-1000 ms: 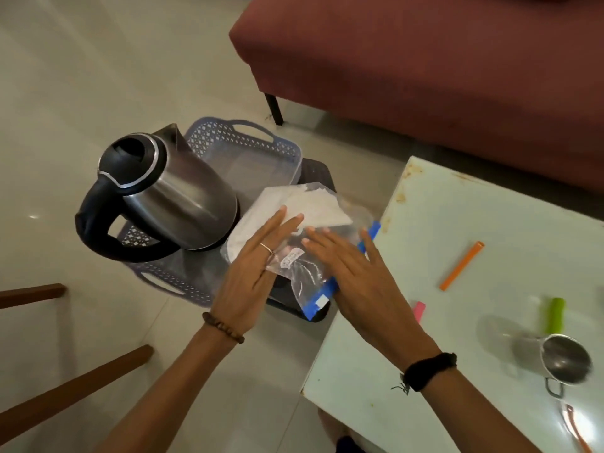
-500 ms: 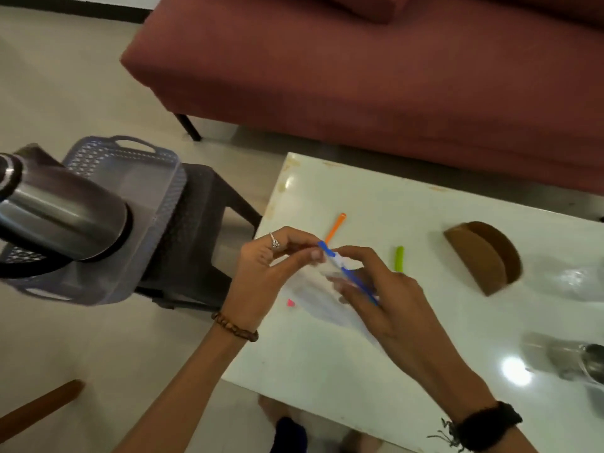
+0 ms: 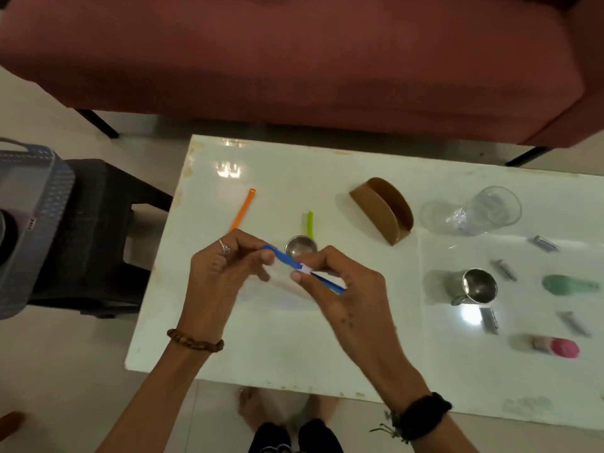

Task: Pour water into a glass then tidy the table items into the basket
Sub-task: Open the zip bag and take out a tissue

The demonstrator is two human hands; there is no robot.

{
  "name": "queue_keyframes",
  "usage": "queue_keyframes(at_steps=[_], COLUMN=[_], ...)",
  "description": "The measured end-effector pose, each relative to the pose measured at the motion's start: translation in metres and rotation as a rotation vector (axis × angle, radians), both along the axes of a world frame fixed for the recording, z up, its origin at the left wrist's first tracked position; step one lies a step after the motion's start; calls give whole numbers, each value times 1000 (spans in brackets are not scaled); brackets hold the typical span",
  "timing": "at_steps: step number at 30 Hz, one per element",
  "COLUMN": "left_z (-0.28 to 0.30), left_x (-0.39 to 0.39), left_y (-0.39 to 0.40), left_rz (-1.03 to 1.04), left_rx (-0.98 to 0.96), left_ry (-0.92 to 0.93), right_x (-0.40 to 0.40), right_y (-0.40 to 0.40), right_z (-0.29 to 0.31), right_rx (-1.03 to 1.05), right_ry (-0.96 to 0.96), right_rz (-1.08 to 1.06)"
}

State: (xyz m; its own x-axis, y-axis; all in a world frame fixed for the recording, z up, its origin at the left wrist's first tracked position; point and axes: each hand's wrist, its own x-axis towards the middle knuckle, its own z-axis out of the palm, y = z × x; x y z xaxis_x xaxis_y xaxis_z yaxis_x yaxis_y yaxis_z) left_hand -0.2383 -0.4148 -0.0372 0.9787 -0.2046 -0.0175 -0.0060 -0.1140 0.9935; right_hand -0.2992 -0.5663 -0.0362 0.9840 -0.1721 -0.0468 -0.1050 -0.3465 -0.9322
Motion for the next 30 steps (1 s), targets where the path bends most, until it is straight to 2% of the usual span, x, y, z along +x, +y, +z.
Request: queue_keyframes(at_steps=[4,6,10,14,17,19,22,24,28,30], left_z=[-5,-7,-3,5,5,4,6,6,6,6], left_x=[5,6,3,-9,-23,-30,-40,-49,-67,-74], left_y=[17,20,20,6,-13,-20,-18,-17,-17,-15], left_rz=[233,218,-21,-374,-465,-403,-229,-161,-94,-46], left_rx=[42,78,-22,283,431,402,240,207,217,237], left_ry=[94,157,335,257,223,272,425,488,513,484], right_x=[-23,-30,-32,-32,-33,-33,-38,-44,-54,-58], right_y=[-43,-59,-74,-77,-71,-64,-44,-20,22,22], right_z=[-8,-9,-5,2,8,13,19,21,15,13], right_rx=[-84,-110,-49,-59,-80,-133,-302,-236,-12,-33], right_ry=[90,120,107,74,65,12,-72,-27,116,114], right_rz=[-35,-39,-23,14,26,-37,-169,-232,-185,-164])
